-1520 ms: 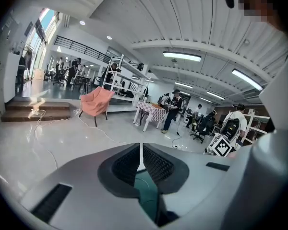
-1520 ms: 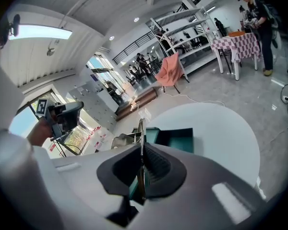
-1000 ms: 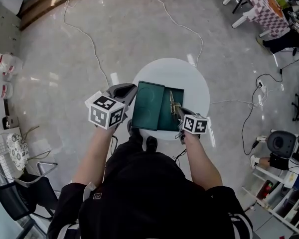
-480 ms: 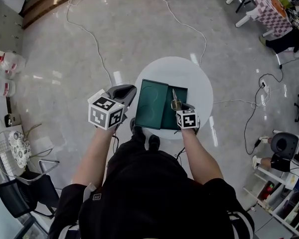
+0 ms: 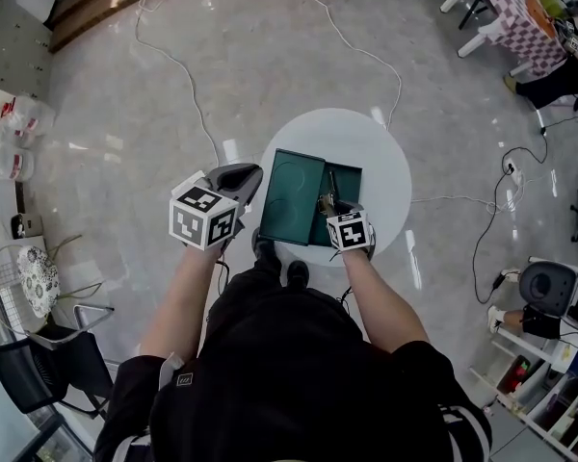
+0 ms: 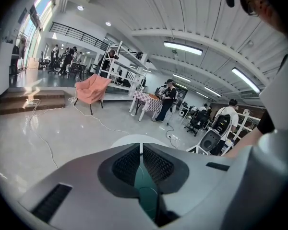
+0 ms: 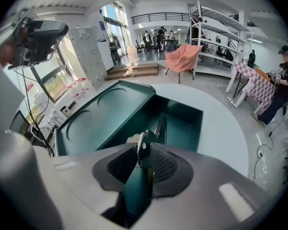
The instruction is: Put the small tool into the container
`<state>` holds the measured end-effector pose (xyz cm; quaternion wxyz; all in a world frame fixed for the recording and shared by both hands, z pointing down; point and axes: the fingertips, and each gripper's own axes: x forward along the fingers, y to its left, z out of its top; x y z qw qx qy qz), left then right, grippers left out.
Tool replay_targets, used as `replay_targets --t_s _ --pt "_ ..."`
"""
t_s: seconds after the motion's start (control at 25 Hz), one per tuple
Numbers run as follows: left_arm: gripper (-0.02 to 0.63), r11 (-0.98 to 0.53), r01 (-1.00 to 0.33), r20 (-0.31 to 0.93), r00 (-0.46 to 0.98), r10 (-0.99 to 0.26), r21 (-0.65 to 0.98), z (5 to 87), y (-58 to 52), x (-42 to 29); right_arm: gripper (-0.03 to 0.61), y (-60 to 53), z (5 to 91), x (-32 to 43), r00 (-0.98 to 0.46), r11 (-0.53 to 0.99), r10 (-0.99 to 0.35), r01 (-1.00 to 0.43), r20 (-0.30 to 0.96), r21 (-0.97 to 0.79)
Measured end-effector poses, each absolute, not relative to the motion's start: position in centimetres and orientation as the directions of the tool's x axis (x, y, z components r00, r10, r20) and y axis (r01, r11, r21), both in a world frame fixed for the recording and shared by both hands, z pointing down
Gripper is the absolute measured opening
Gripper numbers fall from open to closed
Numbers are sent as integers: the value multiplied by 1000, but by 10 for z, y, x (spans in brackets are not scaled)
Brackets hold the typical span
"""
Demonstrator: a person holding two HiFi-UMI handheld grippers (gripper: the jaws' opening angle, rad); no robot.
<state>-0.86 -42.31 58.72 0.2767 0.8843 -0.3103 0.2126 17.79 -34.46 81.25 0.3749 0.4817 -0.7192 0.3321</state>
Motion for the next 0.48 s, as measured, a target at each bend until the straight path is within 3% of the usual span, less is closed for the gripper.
replay_targets --t_s 0.48 --pt "25 -633 -700 549 689 -474 331 578 -389 -11 101 -325 805 170 -331 329 -446 -925 831 -191"
